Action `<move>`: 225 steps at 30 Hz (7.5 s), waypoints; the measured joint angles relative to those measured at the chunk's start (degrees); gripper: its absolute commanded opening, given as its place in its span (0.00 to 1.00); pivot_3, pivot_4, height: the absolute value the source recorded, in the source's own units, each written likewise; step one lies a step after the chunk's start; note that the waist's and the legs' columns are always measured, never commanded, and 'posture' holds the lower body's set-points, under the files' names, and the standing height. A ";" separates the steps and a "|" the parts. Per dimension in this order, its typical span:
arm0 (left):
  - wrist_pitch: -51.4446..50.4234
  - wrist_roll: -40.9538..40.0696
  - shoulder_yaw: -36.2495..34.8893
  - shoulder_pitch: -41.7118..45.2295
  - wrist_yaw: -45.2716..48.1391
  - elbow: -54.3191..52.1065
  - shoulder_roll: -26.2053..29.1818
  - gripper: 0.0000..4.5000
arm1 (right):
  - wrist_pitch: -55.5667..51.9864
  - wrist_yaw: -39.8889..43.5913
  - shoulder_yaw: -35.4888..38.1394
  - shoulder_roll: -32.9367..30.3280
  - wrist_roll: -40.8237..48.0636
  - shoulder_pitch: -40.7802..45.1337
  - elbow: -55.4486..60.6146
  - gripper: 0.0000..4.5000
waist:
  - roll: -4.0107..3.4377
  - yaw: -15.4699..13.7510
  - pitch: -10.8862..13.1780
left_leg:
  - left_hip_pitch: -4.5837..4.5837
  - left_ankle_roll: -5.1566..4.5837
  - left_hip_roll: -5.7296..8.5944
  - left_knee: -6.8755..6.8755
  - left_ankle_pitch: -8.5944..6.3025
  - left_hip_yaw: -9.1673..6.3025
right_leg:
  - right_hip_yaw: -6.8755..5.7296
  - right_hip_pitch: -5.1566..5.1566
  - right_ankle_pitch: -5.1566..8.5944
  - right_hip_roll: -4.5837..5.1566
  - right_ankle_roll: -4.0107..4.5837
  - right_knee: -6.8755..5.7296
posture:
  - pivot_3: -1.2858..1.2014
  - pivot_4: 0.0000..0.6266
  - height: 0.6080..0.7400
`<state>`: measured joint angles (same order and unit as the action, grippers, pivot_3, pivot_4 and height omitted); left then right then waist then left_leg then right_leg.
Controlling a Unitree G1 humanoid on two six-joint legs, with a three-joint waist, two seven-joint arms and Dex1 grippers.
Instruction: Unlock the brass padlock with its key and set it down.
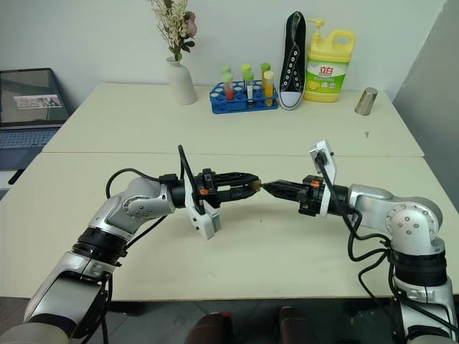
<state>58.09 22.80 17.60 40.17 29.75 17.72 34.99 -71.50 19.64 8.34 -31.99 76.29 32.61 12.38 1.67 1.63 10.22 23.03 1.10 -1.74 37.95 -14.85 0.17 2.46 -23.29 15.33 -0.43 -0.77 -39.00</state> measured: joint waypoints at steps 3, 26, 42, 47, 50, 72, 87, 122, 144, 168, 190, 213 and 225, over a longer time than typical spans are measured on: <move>0.49 0.39 -0.01 0.02 -0.60 0.00 0.12 0.21 | -1.87 -8.47 0.53 -0.03 11.06 0.62 -4.52 0.00 | 0.00 0.00 0.00 | 0.01 0.00 0.02 0.00 0.00 0.00 | 0.00 0.00 0.00 0.02 0.00 0.00 | 0.52 0.24 1.00; 1.95 2.05 0.82 -0.07 -1.64 0.67 0.55 0.21 | 4.91 -14.37 -5.73 -6.74 18.07 0.47 1.53 0.54 | -0.01 0.00 0.00 | 0.03 0.00 0.01 -0.02 0.00 -0.03 | -0.03 0.00 0.01 0.01 -0.02 0.04 | 0.52 0.24 1.00; 1.19 1.97 1.25 0.01 -1.55 1.01 -0.12 0.21 | 14.15 6.48 -10.81 -4.09 -12.84 -2.55 8.27 1.00 | -0.01 0.04 0.00 | -0.01 0.00 0.04 0.00 0.00 -0.01 | -0.03 0.00 0.01 -0.04 -0.02 0.01 | 0.52 0.24 1.00; 1.19 1.97 1.25 0.01 -1.55 1.07 -0.14 0.21 | 14.39 7.72 -11.17 -1.66 -15.59 -2.28 7.29 0.92 | -0.01 0.01 0.00 | 0.00 0.00 0.04 -0.01 0.00 -0.01 | -0.04 0.00 0.01 0.00 -0.02 0.02 | 0.52 0.24 1.00; 1.19 1.97 1.25 0.01 -1.55 1.07 -0.15 0.21 | 14.38 8.53 -11.16 -1.18 -16.30 -2.25 6.95 0.71 | -0.01 0.02 0.00 | 0.00 0.00 0.04 -0.01 0.00 -0.03 | -0.05 0.00 0.00 -0.01 -0.02 0.01 | 0.52 0.24 1.00; 1.13 -0.77 2.09 -0.50 -0.11 0.97 0.09 0.21 | 12.78 10.06 -10.14 -0.43 -17.40 -2.26 5.97 0.03 | -0.01 0.03 0.00 | 0.00 0.00 0.04 -0.01 0.00 -0.02 | -0.05 0.00 0.00 0.00 -0.02 0.00 | 0.52 0.24 1.00; -6.71 -20.02 3.48 -6.00 13.59 -2.43 2.48 1.00 | 12.46 13.15 -9.62 -1.58 -19.30 -2.29 6.47 0.03 | -0.01 0.05 0.00 | -0.01 0.00 0.05 0.00 0.00 -0.03 | -0.05 0.00 0.00 -0.01 -0.02 0.00 | 0.52 0.24 1.00; -78.89 -50.70 -6.51 -6.03 28.70 -17.21 -5.06 0.00 | 17.19 19.52 -9.61 -2.75 -26.70 -4.40 9.87 0.03 | -0.01 0.07 0.02 | -0.02 0.01 0.04 0.02 0.00 -0.07 | 0.02 0.00 0.14 -0.29 -0.24 0.02 | 0.52 0.24 1.00; -83.84 -51.83 -8.32 -9.15 32.17 -22.04 -4.92 0.00 | 17.29 20.26 -9.66 -2.75 -27.92 -4.67 9.84 0.03 | -0.01 0.05 0.02 | -0.02 0.01 0.04 0.01 0.00 -0.08 | 0.01 0.00 0.16 -0.28 -0.27 0.03 | 0.52 0.24 1.00; -90.70 -56.73 -11.36 -9.50 30.13 -27.28 -5.57 0.00 | 17.31 20.95 -10.07 -2.75 -28.54 -5.00 9.83 0.03 | -0.01 0.06 0.02 | -0.02 0.01 0.04 0.01 0.00 -0.08 | 0.01 0.00 0.17 -0.28 -0.29 0.03 | 0.52 0.24 1.00; -86.34 -53.50 -11.32 -11.10 31.31 -32.72 -0.55 0.00 | 15.17 20.87 -9.72 -2.47 -29.01 -5.80 9.81 0.03 | -0.03 0.21 0.02 | -0.05 0.01 0.03 -0.05 0.00 -0.06 | 0.06 0.00 0.17 -0.28 -0.26 0.04 | 0.52 0.24 1.00; -41.13 -30.43 -7.78 -17.89 43.31 -21.62 8.66 1.00 | -8.92 3.63 -6.27 9.71 -19.31 -6.26 0.68 0.03 | -0.05 0.15 0.04 | -0.02 0.00 -0.01 -0.05 0.00 -0.01 | 0.05 -0.04 0.18 -0.27 -0.25 0.05 | 0.52 0.24 1.00; -39.74 -28.64 -7.20 -19.93 42.09 -21.87 8.65 1.00 | -12.14 -0.51 -6.25 14.25 -25.36 -3.85 -9.12 0.20 | -0.06 0.21 0.05 | -0.01 0.00 -0.01 -0.07 0.00 -0.01 | 0.04 -0.05 0.18 -0.27 -0.26 0.05 | 0.52 0.24 1.00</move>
<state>18.35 -5.84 10.40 20.24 71.84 -4.15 43.63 -83.64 19.13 2.09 -17.74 50.93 28.77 3.26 1.61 1.84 10.26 23.03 1.10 -1.76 37.89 -14.85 0.15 2.49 -23.34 15.51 -0.70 -1.02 -38.95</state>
